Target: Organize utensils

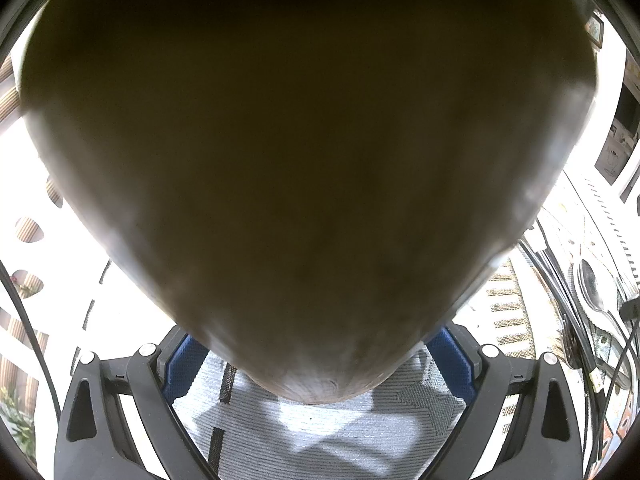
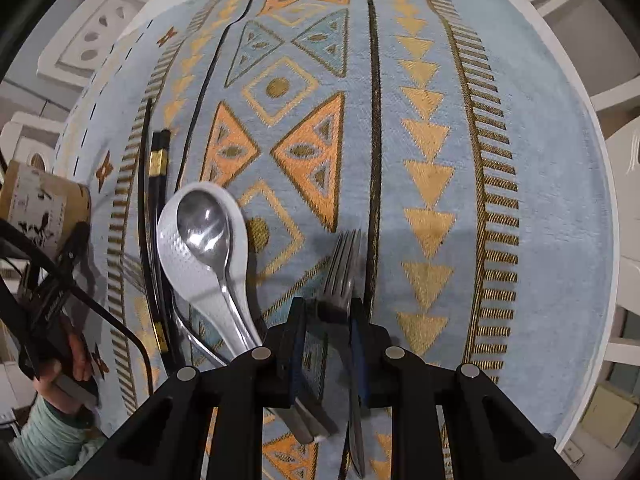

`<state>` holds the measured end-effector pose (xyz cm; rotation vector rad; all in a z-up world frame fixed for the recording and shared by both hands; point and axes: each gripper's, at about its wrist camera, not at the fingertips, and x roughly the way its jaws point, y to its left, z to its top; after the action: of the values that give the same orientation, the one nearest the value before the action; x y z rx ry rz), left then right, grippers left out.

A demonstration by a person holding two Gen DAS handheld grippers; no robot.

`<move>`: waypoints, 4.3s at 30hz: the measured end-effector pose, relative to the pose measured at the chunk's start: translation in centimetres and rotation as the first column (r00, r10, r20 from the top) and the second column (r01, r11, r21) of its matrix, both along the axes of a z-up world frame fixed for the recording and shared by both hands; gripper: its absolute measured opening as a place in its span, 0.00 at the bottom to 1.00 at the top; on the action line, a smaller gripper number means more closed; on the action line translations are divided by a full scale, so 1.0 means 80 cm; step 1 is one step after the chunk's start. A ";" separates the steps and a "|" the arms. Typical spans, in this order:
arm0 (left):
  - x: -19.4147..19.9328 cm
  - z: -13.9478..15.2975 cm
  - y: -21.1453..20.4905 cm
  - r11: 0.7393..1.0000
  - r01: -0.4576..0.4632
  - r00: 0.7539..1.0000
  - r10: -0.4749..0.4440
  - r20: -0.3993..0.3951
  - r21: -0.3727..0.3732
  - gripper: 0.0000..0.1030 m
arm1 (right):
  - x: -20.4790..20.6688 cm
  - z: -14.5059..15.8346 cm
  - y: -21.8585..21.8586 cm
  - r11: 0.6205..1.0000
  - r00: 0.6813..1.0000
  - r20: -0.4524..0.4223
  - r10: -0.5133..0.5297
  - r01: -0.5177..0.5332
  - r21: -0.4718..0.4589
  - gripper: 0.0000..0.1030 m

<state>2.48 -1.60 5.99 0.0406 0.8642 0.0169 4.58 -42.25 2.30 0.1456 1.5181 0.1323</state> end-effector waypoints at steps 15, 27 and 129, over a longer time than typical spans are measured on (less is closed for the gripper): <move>-0.001 0.001 0.001 1.000 0.000 1.000 0.000 0.000 0.000 0.94 | 0.022 0.196 0.027 0.989 0.899 0.438 -0.032 -0.034 0.142 0.03; -0.004 0.011 0.012 1.000 0.000 1.000 0.000 -0.001 -0.006 0.94 | 0.007 0.356 0.182 0.864 0.598 0.801 0.027 -0.416 0.282 0.03; 0.007 0.015 0.013 1.000 -0.002 1.000 0.002 -0.002 -0.013 0.94 | 0.006 0.007 0.100 0.988 0.970 0.201 0.134 -0.146 0.049 0.53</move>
<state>3.01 -0.56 7.21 0.0276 0.8661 0.0136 5.07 -34.27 2.82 0.0734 1.3255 0.3002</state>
